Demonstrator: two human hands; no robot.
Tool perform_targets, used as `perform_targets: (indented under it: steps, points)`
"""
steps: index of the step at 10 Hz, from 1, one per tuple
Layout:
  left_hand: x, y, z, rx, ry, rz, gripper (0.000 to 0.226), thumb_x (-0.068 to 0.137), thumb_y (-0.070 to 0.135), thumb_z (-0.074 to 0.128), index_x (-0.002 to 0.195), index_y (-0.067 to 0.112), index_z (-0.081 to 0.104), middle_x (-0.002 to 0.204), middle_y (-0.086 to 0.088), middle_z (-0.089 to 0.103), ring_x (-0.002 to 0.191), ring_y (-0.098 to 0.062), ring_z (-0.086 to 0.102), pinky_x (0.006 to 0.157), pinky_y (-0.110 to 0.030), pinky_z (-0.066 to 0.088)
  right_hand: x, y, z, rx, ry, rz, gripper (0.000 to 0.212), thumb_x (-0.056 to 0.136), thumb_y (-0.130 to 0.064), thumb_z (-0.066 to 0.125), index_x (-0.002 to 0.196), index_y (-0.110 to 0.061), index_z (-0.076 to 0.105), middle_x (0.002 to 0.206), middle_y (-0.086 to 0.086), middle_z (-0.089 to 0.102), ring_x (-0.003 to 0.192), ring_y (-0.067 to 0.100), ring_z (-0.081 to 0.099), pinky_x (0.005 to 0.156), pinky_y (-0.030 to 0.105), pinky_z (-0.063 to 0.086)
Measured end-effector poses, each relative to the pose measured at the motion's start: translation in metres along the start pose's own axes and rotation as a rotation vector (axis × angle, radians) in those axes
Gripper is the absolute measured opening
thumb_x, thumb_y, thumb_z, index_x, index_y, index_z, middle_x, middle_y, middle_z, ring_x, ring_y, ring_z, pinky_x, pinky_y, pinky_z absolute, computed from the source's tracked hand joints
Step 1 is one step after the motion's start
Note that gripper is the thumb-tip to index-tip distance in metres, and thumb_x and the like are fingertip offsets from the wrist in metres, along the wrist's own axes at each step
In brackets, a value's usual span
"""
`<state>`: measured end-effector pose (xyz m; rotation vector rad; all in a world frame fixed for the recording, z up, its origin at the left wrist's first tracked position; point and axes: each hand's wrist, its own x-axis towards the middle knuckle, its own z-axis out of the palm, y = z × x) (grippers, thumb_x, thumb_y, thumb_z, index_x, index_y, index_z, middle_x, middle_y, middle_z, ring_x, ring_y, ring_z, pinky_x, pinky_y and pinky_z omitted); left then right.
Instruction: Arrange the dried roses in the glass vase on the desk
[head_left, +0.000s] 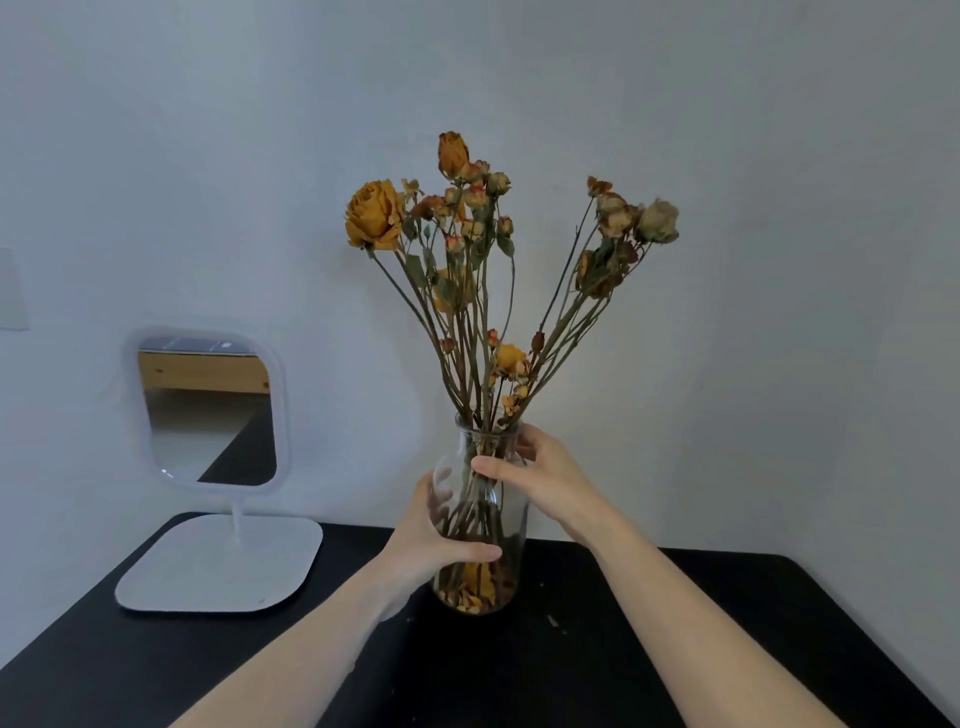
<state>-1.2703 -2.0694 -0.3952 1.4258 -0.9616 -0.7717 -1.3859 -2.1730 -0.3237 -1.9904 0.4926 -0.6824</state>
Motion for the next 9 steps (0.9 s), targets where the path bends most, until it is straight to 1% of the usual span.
perform_targets:
  steps: [1,2,3,4,5,6,7,8,9]
  points:
    - [0.004,-0.004,0.001,-0.015,0.008,-0.001,0.131,0.035,0.037,0.090,0.143,0.029,0.017,0.144,-0.005,0.036,0.133,-0.020,0.035,0.110,-0.050,0.030,0.005,0.004,-0.001,-0.024,-0.022,0.004,0.034,0.080,-0.028,0.070,0.109,-0.028,0.053,0.104,-0.017,0.056,0.101,0.003,0.049,0.081,0.015,0.037]
    - [0.009,-0.006,0.000,-0.009,0.015,-0.007,0.129,0.036,0.037,0.090,0.143,0.030,0.017,0.145,-0.004,0.035,0.132,-0.019,0.035,0.109,-0.047,0.032,0.010,0.007,-0.001,-0.026,-0.012,0.004,0.036,0.080,-0.027,0.070,0.112,-0.026,0.054,0.111,-0.011,0.057,0.107,0.008,0.048,0.091,0.023,0.035]
    - [0.016,-0.007,-0.001,0.024,0.027,-0.020,0.129,0.035,0.040,0.089,0.143,0.031,0.018,0.144,-0.004,0.030,0.130,-0.018,0.033,0.107,-0.044,0.034,0.015,0.010,-0.002,-0.041,-0.009,0.004,0.034,0.081,-0.027,0.070,0.110,-0.028,0.053,0.112,-0.010,0.056,0.108,0.010,0.048,0.091,0.025,0.034]
    - [0.022,-0.006,0.000,0.104,0.092,-0.047,0.131,0.032,0.046,0.088,0.143,0.033,0.020,0.139,-0.006,0.025,0.127,-0.022,0.031,0.106,-0.049,0.035,0.022,0.014,-0.004,-0.077,0.013,-0.007,0.033,0.081,-0.029,0.069,0.111,-0.024,0.056,0.118,-0.004,0.057,0.112,0.015,0.049,0.092,0.026,0.036]
    - [0.027,-0.004,0.001,0.111,0.086,-0.066,0.137,0.028,0.049,0.086,0.145,0.033,0.017,0.140,-0.006,0.024,0.128,-0.024,0.031,0.106,-0.050,0.035,0.026,0.016,-0.005,-0.110,0.015,0.018,0.043,0.080,-0.033,0.069,0.119,-0.020,0.055,0.128,0.004,0.052,0.116,0.018,0.048,0.100,0.032,0.038]
    - [0.027,-0.006,0.000,0.108,0.089,-0.055,0.136,0.032,0.047,0.087,0.146,0.033,0.014,0.142,-0.006,0.023,0.130,-0.023,0.031,0.106,-0.049,0.035,0.028,0.020,-0.005,-0.114,0.017,0.012,0.044,0.080,-0.036,0.069,0.119,-0.023,0.053,0.130,0.004,0.049,0.116,0.018,0.047,0.100,0.031,0.038]
    - [0.027,-0.004,0.001,0.114,0.086,-0.060,0.130,0.043,0.042,0.089,0.146,0.031,0.011,0.142,-0.006,0.023,0.130,-0.023,0.030,0.108,-0.047,0.034,0.028,0.018,-0.005,-0.125,0.022,0.043,0.044,0.079,-0.036,0.070,0.117,-0.023,0.053,0.129,0.004,0.051,0.113,0.016,0.048,0.095,0.027,0.038]
    - [0.014,-0.005,0.005,0.174,0.137,-0.030,0.122,0.055,0.033,0.089,0.147,0.026,0.008,0.145,-0.007,0.022,0.133,-0.023,0.028,0.109,-0.048,0.031,0.021,0.014,-0.001,-0.120,0.061,0.033,0.052,0.076,-0.032,0.074,0.122,-0.020,0.051,0.129,0.001,0.052,0.118,0.016,0.047,0.095,0.026,0.036]
    - [-0.015,-0.010,0.011,0.166,0.340,0.008,0.101,0.065,0.026,0.083,0.145,0.019,0.022,0.141,-0.008,0.029,0.131,-0.022,0.033,0.108,-0.040,0.033,0.001,0.010,-0.003,0.029,0.236,0.054,0.078,0.073,-0.039,0.074,0.139,-0.021,0.038,0.132,-0.007,0.043,0.122,0.008,0.040,0.097,0.025,0.034]
